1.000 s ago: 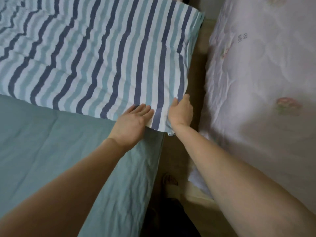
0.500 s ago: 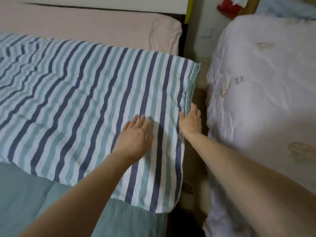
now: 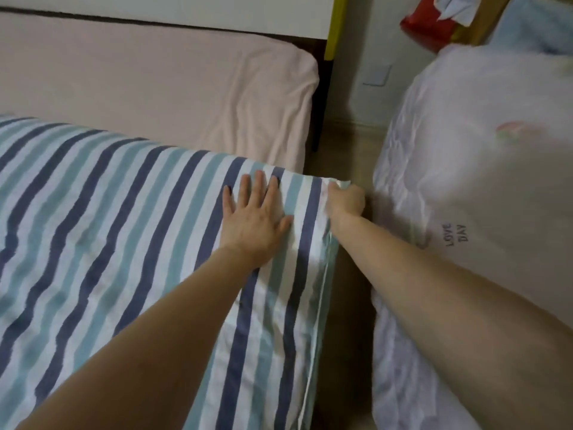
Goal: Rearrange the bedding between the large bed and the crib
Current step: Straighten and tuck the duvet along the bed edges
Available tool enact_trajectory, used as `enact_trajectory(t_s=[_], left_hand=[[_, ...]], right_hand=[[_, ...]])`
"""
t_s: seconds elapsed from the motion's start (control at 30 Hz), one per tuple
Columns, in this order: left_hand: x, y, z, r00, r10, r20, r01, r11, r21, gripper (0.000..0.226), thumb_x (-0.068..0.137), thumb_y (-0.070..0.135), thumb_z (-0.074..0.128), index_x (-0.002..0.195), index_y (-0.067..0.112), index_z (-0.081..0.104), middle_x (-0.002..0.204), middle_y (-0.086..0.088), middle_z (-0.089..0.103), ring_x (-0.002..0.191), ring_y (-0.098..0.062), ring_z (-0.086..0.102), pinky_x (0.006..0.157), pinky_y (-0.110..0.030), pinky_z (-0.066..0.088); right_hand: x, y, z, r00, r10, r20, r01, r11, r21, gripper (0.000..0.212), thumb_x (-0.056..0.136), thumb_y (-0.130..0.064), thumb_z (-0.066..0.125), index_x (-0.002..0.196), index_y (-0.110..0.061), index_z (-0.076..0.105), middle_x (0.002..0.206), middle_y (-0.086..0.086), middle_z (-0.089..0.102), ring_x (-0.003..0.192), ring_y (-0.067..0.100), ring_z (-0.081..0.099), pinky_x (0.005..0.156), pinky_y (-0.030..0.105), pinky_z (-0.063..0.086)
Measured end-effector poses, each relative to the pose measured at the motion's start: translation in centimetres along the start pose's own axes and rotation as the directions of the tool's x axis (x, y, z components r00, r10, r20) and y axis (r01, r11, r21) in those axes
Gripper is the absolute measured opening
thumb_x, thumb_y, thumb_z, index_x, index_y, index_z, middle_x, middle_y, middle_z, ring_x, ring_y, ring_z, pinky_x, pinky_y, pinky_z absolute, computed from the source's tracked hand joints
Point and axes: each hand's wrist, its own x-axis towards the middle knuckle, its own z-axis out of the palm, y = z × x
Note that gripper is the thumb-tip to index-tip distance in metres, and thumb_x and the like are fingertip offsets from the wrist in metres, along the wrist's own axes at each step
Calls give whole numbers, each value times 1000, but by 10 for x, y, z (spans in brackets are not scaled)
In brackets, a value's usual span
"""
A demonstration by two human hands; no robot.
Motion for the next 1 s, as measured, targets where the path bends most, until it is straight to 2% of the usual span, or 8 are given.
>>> enact_trajectory(t_s=[0.13,0.3,0.43,0.53,0.7,0.8,0.9,1.0], left_hand=[[44,19,12,999,27,-21,-26,998,53,69,96,58,5,150,23,-16,158,-5,-20,145,-25,-20,117,-52,-7],[51,10,39,996,26,90,-42,983,179,67,96,55,2,150,20,-16,156,-6,-24,142,-24,-26,117,-51,-8],[48,1,38,997,62,35,-67,986,156,63,97,50,1,151,19,-13,157,-5,-22,143,-22,-25,118,-49,-8],[35,-10,31,993,51,-107,-39,993,110,60,98,48,1,152,21,-7,159,-5,-15,144,-21,-20,118,-49,-8],[10,-13,45,1000,6,-20,-2,973,230,67,95,55,3,149,21,-16,157,-8,-21,143,-26,-25,117,-52,-8],[4,-9,58,997,29,71,-45,972,232,68,96,56,6,149,21,-17,157,-9,-22,142,-28,-26,116,-53,-8],[-18,0,59,976,98,195,-139,968,207,68,96,56,11,150,21,-9,158,-9,-17,143,-27,-23,116,-53,-10],[-59,18,34,869,226,439,-292,952,88,63,98,50,26,152,19,13,160,-8,5,147,-26,-3,119,-51,0]], right_hand=[[40,10,7,961,-256,-103,232,952,-199,31,99,-27,44,118,-8,58,117,9,62,112,23,57,97,36,46],[55,50,38,997,11,80,25,900,-434,27,100,-22,41,115,-8,59,115,11,62,106,26,59,82,32,45],[44,37,34,927,-313,-207,190,867,-460,43,98,-34,41,138,-20,38,142,8,42,131,23,40,104,38,35],[1,64,44,821,-570,13,533,760,-371,58,97,-52,23,150,-31,16,159,-1,17,146,14,12,118,36,9],[-2,97,91,877,-204,436,210,977,34,90,80,-76,15,152,-24,3,159,3,10,145,18,13,120,46,13],[12,99,82,817,157,555,-164,986,-38,72,90,-71,19,150,-32,15,150,10,34,132,29,40,110,50,32],[-2,97,44,762,322,562,-152,932,-328,60,97,-58,25,139,-19,44,131,11,54,119,29,52,103,38,40],[-37,95,-6,832,292,472,-46,884,-466,45,100,-41,38,119,-6,59,114,15,61,97,26,59,89,36,47]])
